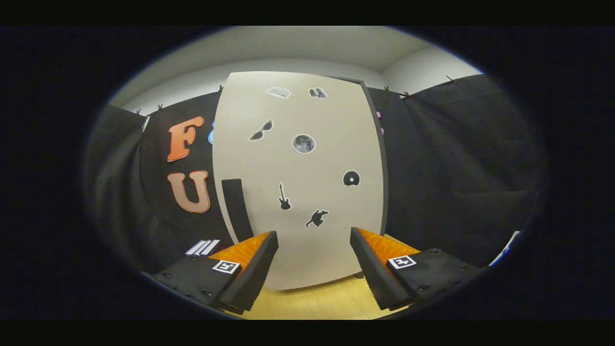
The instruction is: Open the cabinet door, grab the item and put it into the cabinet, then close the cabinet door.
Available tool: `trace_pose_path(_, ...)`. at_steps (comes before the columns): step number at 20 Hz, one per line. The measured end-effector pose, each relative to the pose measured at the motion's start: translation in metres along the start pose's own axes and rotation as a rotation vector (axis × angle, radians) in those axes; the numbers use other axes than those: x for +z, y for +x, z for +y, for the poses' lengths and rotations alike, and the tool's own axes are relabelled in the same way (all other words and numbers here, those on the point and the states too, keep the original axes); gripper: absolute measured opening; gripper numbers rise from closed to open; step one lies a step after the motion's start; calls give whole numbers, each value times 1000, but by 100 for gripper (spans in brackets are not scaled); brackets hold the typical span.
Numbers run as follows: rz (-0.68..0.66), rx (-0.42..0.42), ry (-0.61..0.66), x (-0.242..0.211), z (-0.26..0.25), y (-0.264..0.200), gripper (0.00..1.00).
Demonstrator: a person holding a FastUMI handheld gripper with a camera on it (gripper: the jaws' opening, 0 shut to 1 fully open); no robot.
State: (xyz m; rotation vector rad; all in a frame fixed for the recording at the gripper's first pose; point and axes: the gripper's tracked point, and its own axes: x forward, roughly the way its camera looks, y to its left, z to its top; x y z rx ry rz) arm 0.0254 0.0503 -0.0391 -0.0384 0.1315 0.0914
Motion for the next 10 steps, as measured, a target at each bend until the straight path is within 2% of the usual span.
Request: trace_pose_path(10, -41, -7, 10, 5, -1, -11, 97)
